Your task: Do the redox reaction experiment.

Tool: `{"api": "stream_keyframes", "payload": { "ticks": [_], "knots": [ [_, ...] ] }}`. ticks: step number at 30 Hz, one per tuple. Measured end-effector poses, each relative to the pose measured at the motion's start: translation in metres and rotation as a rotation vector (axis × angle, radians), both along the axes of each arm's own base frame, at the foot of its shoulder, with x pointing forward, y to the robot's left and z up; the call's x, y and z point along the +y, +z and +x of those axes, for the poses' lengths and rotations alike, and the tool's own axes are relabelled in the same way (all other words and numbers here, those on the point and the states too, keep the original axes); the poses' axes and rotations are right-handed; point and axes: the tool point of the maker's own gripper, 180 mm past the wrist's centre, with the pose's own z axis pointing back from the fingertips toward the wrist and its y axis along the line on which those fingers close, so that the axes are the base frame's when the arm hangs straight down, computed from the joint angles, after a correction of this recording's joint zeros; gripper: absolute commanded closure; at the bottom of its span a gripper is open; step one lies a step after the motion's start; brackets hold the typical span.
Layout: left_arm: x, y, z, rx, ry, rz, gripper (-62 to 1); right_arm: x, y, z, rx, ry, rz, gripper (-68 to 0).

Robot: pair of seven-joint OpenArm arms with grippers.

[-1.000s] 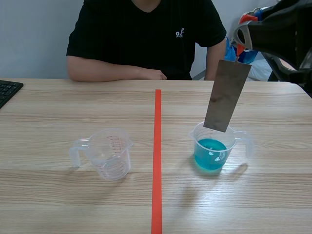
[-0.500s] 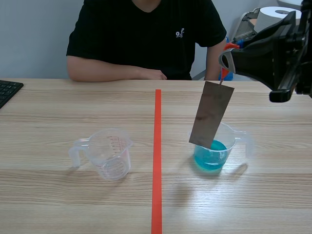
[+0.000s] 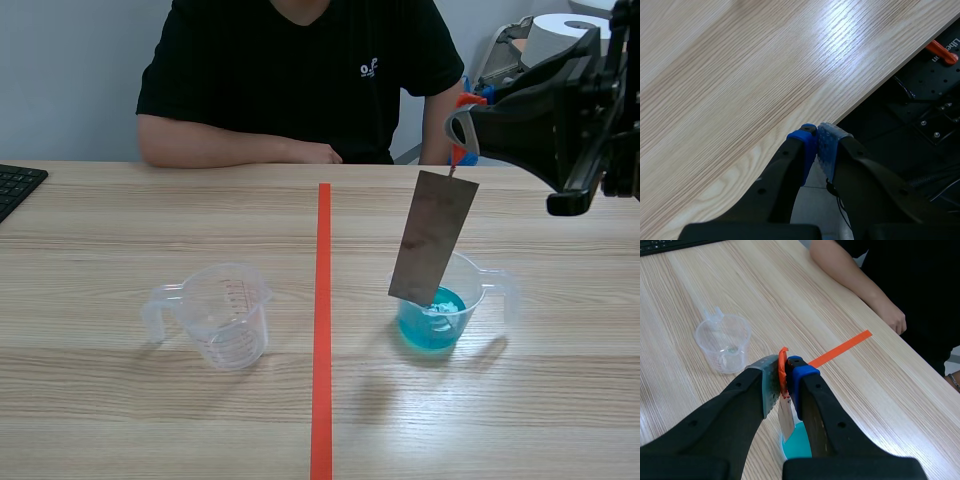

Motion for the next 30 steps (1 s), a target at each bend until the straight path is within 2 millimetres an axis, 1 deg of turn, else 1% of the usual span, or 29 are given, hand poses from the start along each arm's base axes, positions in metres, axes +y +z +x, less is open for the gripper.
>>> {"api": "stream_keyframes", "payload": {
  "ticks": [21, 30],
  "knots": [
    [0.0, 0.0, 0.0001, 0.0, 0.0, 0.0, -4.0, -0.0024, -0.0024, 0.002, -0.001, -0.01, -0.01, -0.7],
    [0.0, 0.0, 0.0001, 0.0, 0.0, 0.0, -4.0, -0.0019, 0.0019, 0.003, -0.012, -0.008, -0.003, -0.7]
  ]
}}
